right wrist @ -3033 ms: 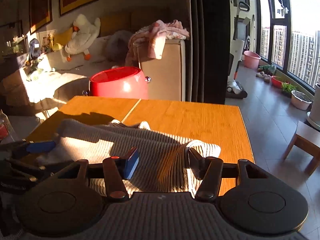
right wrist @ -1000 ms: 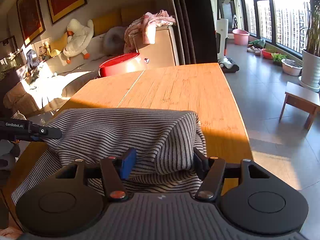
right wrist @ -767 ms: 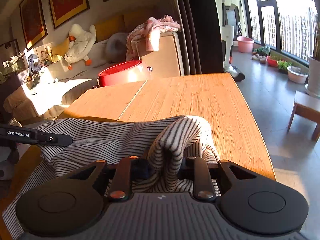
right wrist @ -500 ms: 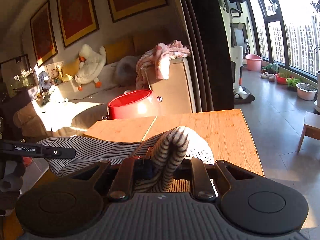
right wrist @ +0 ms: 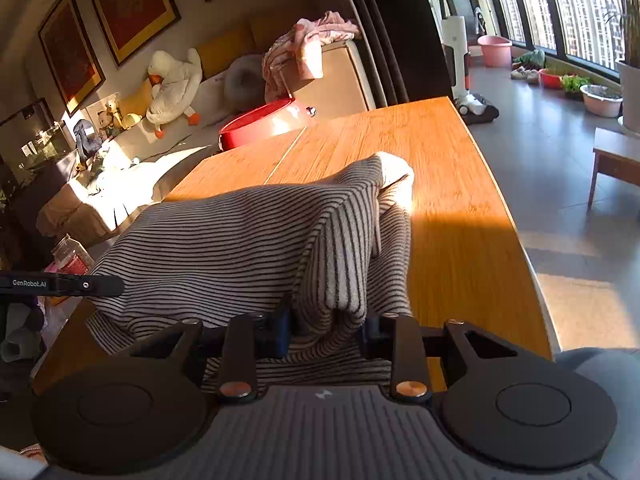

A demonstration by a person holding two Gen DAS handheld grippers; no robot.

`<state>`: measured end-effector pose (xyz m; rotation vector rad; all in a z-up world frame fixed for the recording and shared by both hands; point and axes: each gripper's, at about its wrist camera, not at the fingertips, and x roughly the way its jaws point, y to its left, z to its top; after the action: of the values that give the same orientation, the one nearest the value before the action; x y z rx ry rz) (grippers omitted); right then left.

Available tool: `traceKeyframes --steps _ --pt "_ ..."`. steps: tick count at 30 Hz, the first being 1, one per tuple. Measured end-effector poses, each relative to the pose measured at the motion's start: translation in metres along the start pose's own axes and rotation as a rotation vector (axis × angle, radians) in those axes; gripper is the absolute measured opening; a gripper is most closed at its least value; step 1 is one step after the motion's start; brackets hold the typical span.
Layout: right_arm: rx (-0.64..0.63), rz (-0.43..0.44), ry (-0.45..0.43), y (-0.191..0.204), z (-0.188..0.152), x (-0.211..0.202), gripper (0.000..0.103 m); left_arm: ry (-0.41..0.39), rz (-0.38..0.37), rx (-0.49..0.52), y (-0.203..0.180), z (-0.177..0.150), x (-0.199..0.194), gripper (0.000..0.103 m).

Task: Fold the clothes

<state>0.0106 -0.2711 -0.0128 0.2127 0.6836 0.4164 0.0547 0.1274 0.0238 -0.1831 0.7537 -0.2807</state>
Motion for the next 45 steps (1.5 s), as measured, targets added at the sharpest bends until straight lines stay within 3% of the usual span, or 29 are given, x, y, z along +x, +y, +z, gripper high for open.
traceKeyframes --steps 3,5,7,8,9,10,14,19,23,25,27,32,34,35,36,40,43,45 --pt "-0.044 -0.021 -0.088 0.003 0.016 -0.022 0.053 -0.099 0.016 0.031 -0.007 0.011 -0.025 0.071" --pt "-0.067 -0.025 -0.156 0.004 0.028 -0.037 0.055 -0.129 -0.006 0.042 -0.013 0.015 -0.035 0.077" --pt "-0.111 -0.013 -0.195 0.012 0.039 -0.040 0.051 -0.117 -0.049 0.043 -0.021 0.017 -0.032 0.079" --pt "-0.139 0.001 -0.205 0.017 0.043 -0.038 0.036 -0.093 -0.062 0.038 -0.025 0.016 -0.025 0.079" --pt "-0.149 0.023 -0.197 0.018 0.048 -0.035 0.029 -0.065 -0.072 0.030 -0.029 0.014 -0.017 0.079" --pt "-0.150 0.039 -0.177 0.020 0.049 -0.025 0.029 -0.030 -0.074 0.018 -0.031 0.011 -0.007 0.079" --pt "-0.165 -0.050 -0.018 0.015 0.035 0.038 0.030 0.043 -0.034 0.001 -0.032 -0.003 0.025 0.079" --pt "-0.196 -0.047 -0.072 0.017 0.017 0.035 0.031 0.047 -0.029 -0.029 -0.018 0.000 0.036 0.082" --pt "-0.201 -0.046 -0.053 0.023 0.001 0.022 0.032 0.013 -0.029 -0.033 -0.014 0.006 0.048 0.087" --pt "-0.220 -0.009 -0.031 0.034 -0.005 0.015 0.038 -0.019 -0.014 -0.019 -0.013 0.012 0.057 0.087" --pt "-0.239 0.029 -0.008 0.046 -0.012 0.008 0.052 -0.038 0.006 -0.010 -0.014 0.022 0.067 0.087" --pt "-0.314 0.065 0.016 0.067 -0.014 -0.005 0.059 -0.095 -0.010 -0.013 -0.027 0.037 0.046 0.089" --pt "-0.322 0.047 -0.026 0.066 0.000 -0.009 0.072 -0.117 -0.031 0.027 -0.038 0.032 0.025 0.093" --pt "-0.323 0.036 -0.057 0.064 0.009 -0.012 0.086 -0.122 -0.041 0.046 -0.044 0.029 0.015 0.094" --pt "-0.324 0.025 -0.088 0.063 0.018 -0.015 0.093 -0.119 -0.057 0.061 -0.049 0.027 0.007 0.094" --pt "-0.342 0.031 -0.151 0.059 0.046 0.001 0.098 0.012 -0.187 0.030 -0.057 0.014 0.006 0.087" --pt "-0.326 0.056 -0.082 0.051 0.054 0.034 0.098 0.112 -0.242 -0.002 -0.058 0.002 0.023 0.073" --pt "-0.310 0.053 0.012 0.044 0.048 0.059 0.098 0.141 -0.241 -0.018 -0.055 -0.002 0.037 0.071"
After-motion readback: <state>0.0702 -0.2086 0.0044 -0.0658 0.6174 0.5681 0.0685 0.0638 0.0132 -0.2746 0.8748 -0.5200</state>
